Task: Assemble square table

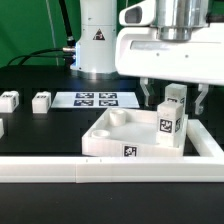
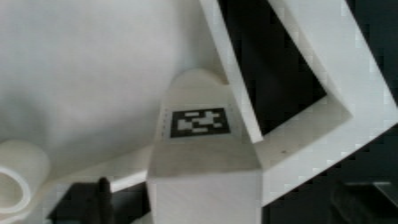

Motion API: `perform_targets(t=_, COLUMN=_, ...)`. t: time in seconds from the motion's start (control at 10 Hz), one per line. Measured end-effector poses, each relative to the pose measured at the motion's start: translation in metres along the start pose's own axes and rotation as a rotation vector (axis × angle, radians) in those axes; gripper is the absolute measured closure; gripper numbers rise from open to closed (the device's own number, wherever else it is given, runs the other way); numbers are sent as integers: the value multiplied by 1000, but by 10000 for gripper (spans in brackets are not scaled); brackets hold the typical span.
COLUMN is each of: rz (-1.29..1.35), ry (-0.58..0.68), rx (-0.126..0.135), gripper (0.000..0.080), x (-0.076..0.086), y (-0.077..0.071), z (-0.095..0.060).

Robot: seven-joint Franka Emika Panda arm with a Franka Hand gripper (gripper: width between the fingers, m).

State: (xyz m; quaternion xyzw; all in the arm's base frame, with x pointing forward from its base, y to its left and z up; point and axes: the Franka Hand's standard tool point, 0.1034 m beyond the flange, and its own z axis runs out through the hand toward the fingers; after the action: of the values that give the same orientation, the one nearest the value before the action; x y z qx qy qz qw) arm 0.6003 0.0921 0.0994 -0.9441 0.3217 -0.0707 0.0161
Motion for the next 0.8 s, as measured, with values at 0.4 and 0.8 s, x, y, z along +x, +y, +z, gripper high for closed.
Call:
perform_targets(t=0.4, rz=-174, ry=-9, rx=17, gripper=151, x=26, y=30, z=-37)
perform_targets(t=0.8, rz=-181, ry=-7, rx=15, gripper=151, x=31, y=39, z=-32)
